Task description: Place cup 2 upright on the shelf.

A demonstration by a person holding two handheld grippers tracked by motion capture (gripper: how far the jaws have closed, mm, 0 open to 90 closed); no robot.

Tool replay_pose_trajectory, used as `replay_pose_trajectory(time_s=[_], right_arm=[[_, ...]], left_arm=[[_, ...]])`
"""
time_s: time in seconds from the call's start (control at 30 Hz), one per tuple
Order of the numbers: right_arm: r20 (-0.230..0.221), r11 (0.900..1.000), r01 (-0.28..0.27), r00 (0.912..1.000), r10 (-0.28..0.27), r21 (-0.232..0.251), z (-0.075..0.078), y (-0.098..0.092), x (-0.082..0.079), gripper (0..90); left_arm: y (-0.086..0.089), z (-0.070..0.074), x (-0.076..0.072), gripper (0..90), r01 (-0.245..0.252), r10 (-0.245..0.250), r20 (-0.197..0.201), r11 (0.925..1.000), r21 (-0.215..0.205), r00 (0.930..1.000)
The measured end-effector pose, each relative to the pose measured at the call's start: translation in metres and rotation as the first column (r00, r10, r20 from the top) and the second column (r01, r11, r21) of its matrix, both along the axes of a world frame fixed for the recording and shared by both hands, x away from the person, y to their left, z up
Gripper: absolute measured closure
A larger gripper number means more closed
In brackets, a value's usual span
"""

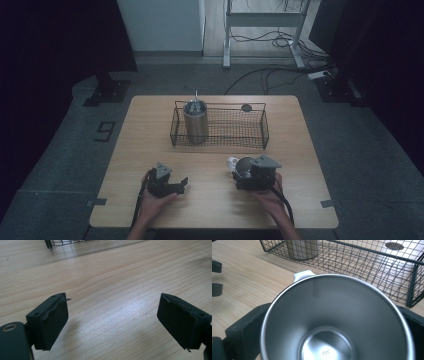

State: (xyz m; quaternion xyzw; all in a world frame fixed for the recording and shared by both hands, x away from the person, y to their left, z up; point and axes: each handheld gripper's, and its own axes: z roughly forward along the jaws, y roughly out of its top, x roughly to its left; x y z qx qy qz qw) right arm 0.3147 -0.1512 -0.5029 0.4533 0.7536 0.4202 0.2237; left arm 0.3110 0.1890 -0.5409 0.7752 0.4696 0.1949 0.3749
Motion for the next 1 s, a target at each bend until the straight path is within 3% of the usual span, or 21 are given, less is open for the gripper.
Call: replay_pose_trajectory(time_s=[0.1,0.17,0.33,0.5,0.7,1.0], right_arm=[[-0.003,1.0,0.001,1.0,-0.001,-0.008,-0.003,0.004,0.003,1.8],[-0.002,0.999,0.026,0.9997,-0.026,-0.044,-0.005,0.007,0.004,5.2],[-0.004,0.998,0.013,0.9999,-0.013,-0.059,-0.006,0.006,0.004,5.8],[-0.007,0.998,0.004,1.0,-0.005,-0.059,-0.005,0.004,0.002,6.0],[-0.01,0.998,0.014,0.9998,-0.015,-0.059,-0.005,0.0,-0.001,6.1],[0.005,0.999,0.024,0.9997,-0.024,-0.041,-0.004,-0.005,-0.002,6.2]], left_arm=[[0.001,0.001,0.0,10.4,-0.005,0.006,0.004,0.9999,-0.009,1.0],[0.002,0.001,0.0,10.4,-0.005,0.005,0.003,1.0,-0.006,1.0],[0.002,-0.001,0.0,10.4,-0.004,0.004,0.0,1.0,-0.001,1.0],[0.002,0.001,0.0,10.4,-0.005,0.005,0.006,1.0,0.004,1.0],[0.007,0.004,-0.001,12.2,-0.027,0.028,0.025,0.9994,-0.022,0.9993],[0.006,0.003,-0.003,12.3,-0.029,0.029,0.028,0.9996,-0.005,0.9992]])
